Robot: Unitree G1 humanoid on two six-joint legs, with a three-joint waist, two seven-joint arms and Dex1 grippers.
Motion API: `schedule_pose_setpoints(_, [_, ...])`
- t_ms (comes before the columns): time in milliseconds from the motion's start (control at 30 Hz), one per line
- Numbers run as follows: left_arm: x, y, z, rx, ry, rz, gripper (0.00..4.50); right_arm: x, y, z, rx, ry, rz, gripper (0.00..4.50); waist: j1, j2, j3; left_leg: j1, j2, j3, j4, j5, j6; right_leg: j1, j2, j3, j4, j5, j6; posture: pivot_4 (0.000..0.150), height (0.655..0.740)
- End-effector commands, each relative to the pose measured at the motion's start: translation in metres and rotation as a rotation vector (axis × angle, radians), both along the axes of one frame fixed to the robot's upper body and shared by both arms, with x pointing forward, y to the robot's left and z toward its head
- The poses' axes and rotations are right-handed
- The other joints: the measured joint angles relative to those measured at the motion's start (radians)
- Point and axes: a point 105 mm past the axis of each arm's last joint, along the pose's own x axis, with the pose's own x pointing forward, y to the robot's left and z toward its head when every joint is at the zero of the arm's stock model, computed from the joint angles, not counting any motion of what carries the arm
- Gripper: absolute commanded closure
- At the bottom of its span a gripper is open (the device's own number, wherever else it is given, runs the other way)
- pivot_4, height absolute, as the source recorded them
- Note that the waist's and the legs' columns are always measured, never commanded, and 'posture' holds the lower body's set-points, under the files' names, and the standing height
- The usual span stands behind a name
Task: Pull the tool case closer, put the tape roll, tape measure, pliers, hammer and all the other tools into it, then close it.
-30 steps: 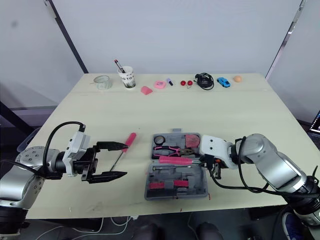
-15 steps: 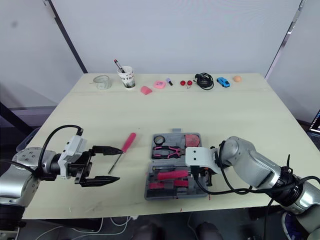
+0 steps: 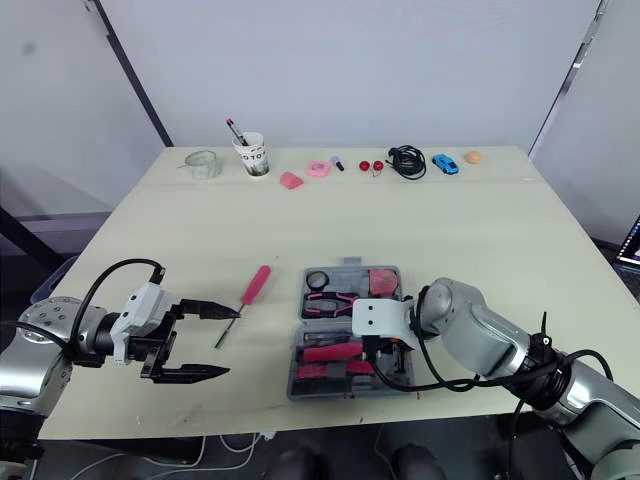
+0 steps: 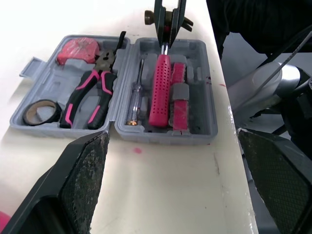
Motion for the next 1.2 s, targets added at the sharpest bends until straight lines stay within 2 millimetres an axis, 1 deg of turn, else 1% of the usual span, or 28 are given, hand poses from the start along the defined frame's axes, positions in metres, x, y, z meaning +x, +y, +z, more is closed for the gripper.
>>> schedule_pose_setpoints(33, [-0.006,0.001,0.004,0.021,-0.003,-0.053,0.0,0.001,0.005,0.006,0.016,-0.035,0.017,4.42,0.0,0.0,0.0,0.0,0.0,0.0,0.0,0.0,0.0,0.0,0.0,0.0,0.0,0.0,0.0,0.15,0.74])
schedule_pose_setpoints(300, [-0.006,0.001,0.004,0.02,-0.001,-0.051,0.0,0.003,0.015,0.006,0.041,-0.042,0.028,4.42,-0.001,-0.001,0.0,-0.001,0.0,0.0,0.0,0.0,0.0,-0.001,0.0,-0.001,0.0,0.0,0.0,0.15,0.74])
schedule_pose_setpoints(467, [-0.005,-0.001,0.004,0.012,-0.007,-0.045,0.0,0.006,0.015,0.006,0.036,-0.065,0.044,4.42,-0.003,-0.001,0.0,-0.001,0.0,-0.001,0.001,0.0,0.0,-0.001,0.0,-0.001,0.001,0.0,0.0,0.15,0.74])
schedule_pose_setpoints(533, [-0.005,-0.001,0.004,0.006,-0.004,-0.042,0.0,0.007,0.012,0.005,0.03,-0.069,0.047,3.51,-0.002,-0.001,0.0,-0.001,0.0,-0.001,0.001,0.0,0.0,-0.001,0.0,-0.001,0.001,0.0,0.0,0.15,0.74])
schedule_pose_setpoints(567, [-0.005,-0.002,0.004,0.004,-0.004,-0.04,0.0,0.007,0.012,0.005,0.029,-0.068,0.046,3.36,-0.002,-0.001,0.0,-0.001,0.0,0.0,0.001,0.0,0.0,-0.001,0.0,-0.001,0.001,0.0,0.0,0.15,0.74])
schedule_pose_setpoints(667, [-0.004,-0.002,0.003,0.003,-0.007,-0.04,0.0,0.007,0.012,0.006,0.043,-0.068,0.037,2.15,-0.001,-0.001,0.0,-0.002,0.0,0.0,0.001,0.0,0.0,-0.001,0.0,-0.001,0.001,0.0,0.0,0.15,0.74])
schedule_pose_setpoints(800, [-0.004,-0.002,0.002,0.004,-0.007,-0.039,0.0,0.008,0.011,0.008,0.056,-0.069,0.026,2.15,-0.001,-0.001,0.0,-0.002,0.0,0.0,0.001,0.0,0.0,-0.001,0.0,-0.001,0.001,0.0,0.0,0.15,0.74])
schedule_pose_setpoints(900, [-0.004,-0.002,0.002,0.004,-0.006,-0.04,0.0,0.008,0.014,0.014,0.105,-0.06,0.018,2.15,0.0,-0.001,0.0,-0.002,0.0,-0.001,0.001,0.0,0.0,-0.001,0.0,-0.002,0.001,0.0,0.0,0.15,0.74])
schedule_pose_setpoints(933, [-0.004,-0.002,0.002,0.004,-0.006,-0.04,0.0,0.007,0.018,0.018,0.148,-0.055,0.022,2.15,0.0,-0.001,0.0,-0.002,0.0,-0.001,0.001,0.0,0.0,-0.001,0.0,-0.002,0.001,0.0,0.0,0.15,0.74])
schedule_pose_setpoints(1033, [-0.004,-0.002,0.002,0.003,-0.008,-0.04,0.0,0.01,0.031,0.036,0.351,-0.057,0.005,2.15,0.0,-0.001,-0.001,-0.002,0.0,-0.001,0.001,0.0,0.0,-0.001,0.0,-0.002,0.001,0.0,0.0,0.15,0.74])
schedule_pose_setpoints(1133, [-0.004,-0.003,0.002,0.001,-0.009,-0.039,0.0,0.01,0.033,0.038,0.438,-0.057,-0.002,2.87,-0.001,-0.001,-0.001,-0.002,0.0,-0.001,0.001,0.0,0.0,-0.001,0.0,-0.002,0.001,0.0,0.0,0.15,0.74])
schedule_pose_setpoints(1167, [-0.003,-0.003,0.002,0.0,-0.01,-0.04,0.0,0.009,0.035,0.04,0.472,-0.068,0.014,3.42,0.0,-0.001,-0.001,-0.002,0.0,-0.001,0.001,0.0,0.0,-0.001,0.0,-0.002,0.001,0.0,0.0,0.15,0.74])
schedule_pose_setpoints(1200, [-0.003,-0.003,0.002,-0.001,-0.011,-0.04,0.0,0.009,0.037,0.041,0.496,-0.077,0.026,3.84,0.001,-0.002,-0.001,-0.002,0.0,-0.001,0.001,0.0,0.0,-0.001,0.0,-0.002,0.001,0.0,0.0,0.15,0.74])
